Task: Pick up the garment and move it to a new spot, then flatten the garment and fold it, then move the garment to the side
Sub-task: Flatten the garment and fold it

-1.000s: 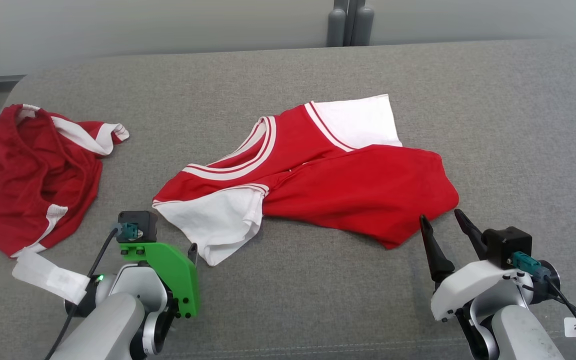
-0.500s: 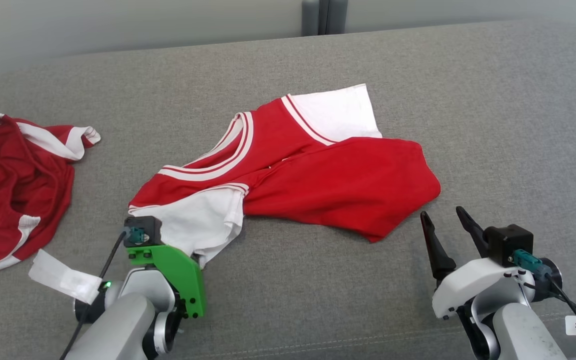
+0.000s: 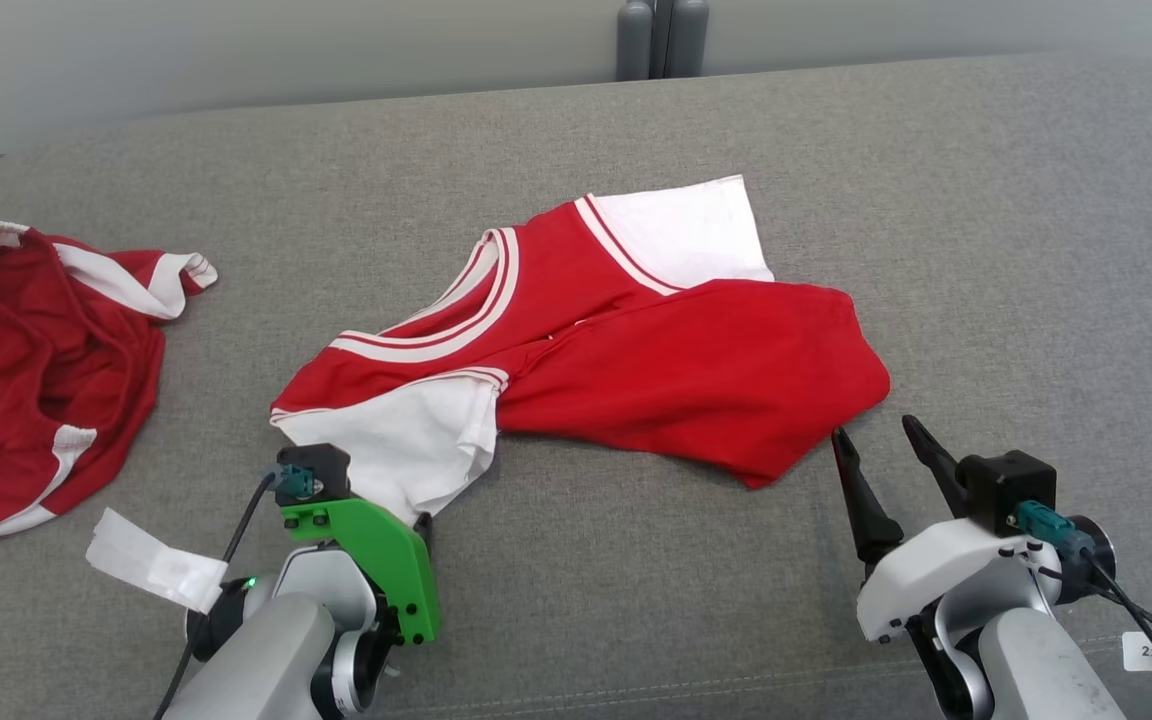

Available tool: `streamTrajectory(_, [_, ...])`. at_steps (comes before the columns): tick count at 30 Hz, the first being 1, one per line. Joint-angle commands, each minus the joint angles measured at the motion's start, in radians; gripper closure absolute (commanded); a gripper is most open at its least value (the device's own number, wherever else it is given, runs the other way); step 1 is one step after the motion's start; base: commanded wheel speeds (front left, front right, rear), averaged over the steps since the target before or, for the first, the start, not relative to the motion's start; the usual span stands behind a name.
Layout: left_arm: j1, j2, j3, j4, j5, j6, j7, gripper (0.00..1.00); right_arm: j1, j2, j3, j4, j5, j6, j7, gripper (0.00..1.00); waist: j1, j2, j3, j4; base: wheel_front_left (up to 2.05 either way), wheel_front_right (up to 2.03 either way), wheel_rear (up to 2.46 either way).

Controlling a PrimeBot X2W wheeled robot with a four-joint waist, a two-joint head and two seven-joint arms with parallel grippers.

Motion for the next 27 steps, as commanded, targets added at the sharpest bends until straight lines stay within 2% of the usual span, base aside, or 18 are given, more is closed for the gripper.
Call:
streamTrajectory(1, [-0.013, -0.006, 0.004, 0.019, -0.009, -0.010, -0.007, 0.83, 0.001, -0.002, 0.004, -0.006, 0.004, 0.000, 0.004, 0.00, 0.0000, 0.0000, 0.005, -0.002, 0.00, 0.00, 0.00])
streamTrajectory(3, [-0.023, -0.012, 0.008, 0.040, -0.015, -0.018, -0.013, 1.00, -0.005, -0.002, 0.005, -0.008, 0.003, 0.000, 0.003, 0.00, 0.0000, 0.0000, 0.011, -0.006, 0.00, 0.00, 0.00])
streamTrajectory(7, [-0.040, -0.011, 0.010, 0.069, -0.011, -0.036, -0.033, 1.00, -0.007, -0.002, -0.006, -0.009, -0.001, 0.000, 0.002, 0.00, 0.0000, 0.0000, 0.022, -0.009, 0.00, 0.00, 0.00])
streamTrajectory(12, [-0.054, 0.042, 0.022, 0.068, -0.001, -0.033, -0.030, 1.00, -0.003, -0.002, -0.022, -0.009, -0.003, 0.000, -0.004, 0.00, 0.0000, 0.0000, 0.029, 0.000, 0.00, 0.00, 0.00])
streamTrajectory(21, [0.003, 0.192, 0.079, -0.079, -0.006, 0.058, -0.005, 1.00, 0.008, -0.002, -0.032, -0.001, 0.011, 0.000, -0.009, 0.00, 0.0000, 0.0000, 0.015, 0.040, 0.00, 0.00, 0.00])
streamTrajectory(27, [0.032, 0.241, 0.101, -0.162, 0.006, 0.117, 0.001, 1.00, -0.001, -0.002, -0.031, -0.003, 0.004, 0.000, -0.006, 0.00, 0.0000, 0.0000, 0.019, 0.054, 0.00, 0.00, 0.00])
